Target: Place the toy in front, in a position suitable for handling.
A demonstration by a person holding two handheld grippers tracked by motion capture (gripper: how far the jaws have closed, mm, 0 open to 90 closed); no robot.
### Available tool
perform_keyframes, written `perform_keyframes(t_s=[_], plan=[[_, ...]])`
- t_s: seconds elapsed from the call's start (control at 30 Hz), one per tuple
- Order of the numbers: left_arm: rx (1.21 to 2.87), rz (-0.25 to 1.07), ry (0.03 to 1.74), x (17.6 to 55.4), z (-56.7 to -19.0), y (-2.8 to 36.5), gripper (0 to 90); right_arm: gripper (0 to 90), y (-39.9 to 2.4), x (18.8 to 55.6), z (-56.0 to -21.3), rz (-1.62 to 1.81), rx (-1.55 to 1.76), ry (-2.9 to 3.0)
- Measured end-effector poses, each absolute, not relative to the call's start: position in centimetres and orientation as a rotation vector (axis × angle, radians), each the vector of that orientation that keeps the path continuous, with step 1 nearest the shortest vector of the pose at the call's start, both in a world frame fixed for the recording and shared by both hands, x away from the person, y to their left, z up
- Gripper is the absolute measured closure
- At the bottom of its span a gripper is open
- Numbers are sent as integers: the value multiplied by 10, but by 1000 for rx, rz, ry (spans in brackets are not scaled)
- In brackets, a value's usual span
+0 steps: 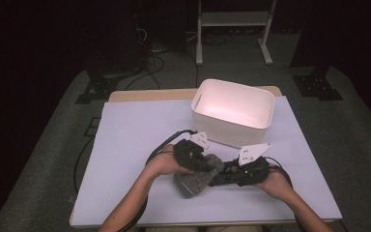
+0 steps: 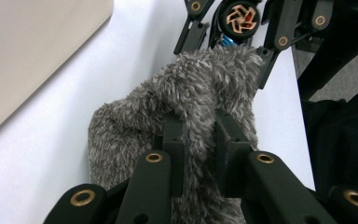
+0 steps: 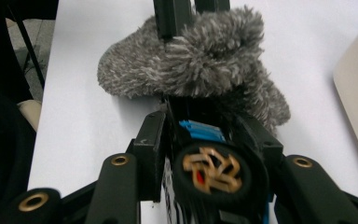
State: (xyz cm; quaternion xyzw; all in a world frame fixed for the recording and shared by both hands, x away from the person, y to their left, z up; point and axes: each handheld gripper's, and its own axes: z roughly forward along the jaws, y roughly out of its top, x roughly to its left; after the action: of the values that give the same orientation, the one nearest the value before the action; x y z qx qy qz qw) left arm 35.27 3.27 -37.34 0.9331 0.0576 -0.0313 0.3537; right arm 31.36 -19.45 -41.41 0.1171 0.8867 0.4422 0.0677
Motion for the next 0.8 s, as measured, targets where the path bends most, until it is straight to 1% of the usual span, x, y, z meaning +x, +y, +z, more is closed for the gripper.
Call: perform_keyframes(t_s=[0.3, 0.37, 0.43, 0.5, 0.57, 0.7, 0.8], plan=[[2445, -72, 103, 351, -374, 11, 774, 552, -209, 312, -429, 1311, 396, 2695], [2452, -66, 97, 351, -374, 9, 773, 557, -210, 312, -430, 1287, 396, 2694], [2457, -73, 94, 351, -374, 9, 773, 580, -213, 313, -429, 1331, 409, 2703], [2456, -70, 91, 351, -374, 9, 773, 576, -212, 312, -429, 1327, 409, 2704], [2458, -69, 88, 351, -374, 9, 773, 557, -213, 312, -429, 1316, 411, 2703], [2459, -78, 83, 349, -374, 10, 772, 486, -218, 309, -433, 1242, 446, 2725], [2453, -85, 84, 349, -375, 10, 771, 471, -223, 309, -439, 1203, 466, 2747]])
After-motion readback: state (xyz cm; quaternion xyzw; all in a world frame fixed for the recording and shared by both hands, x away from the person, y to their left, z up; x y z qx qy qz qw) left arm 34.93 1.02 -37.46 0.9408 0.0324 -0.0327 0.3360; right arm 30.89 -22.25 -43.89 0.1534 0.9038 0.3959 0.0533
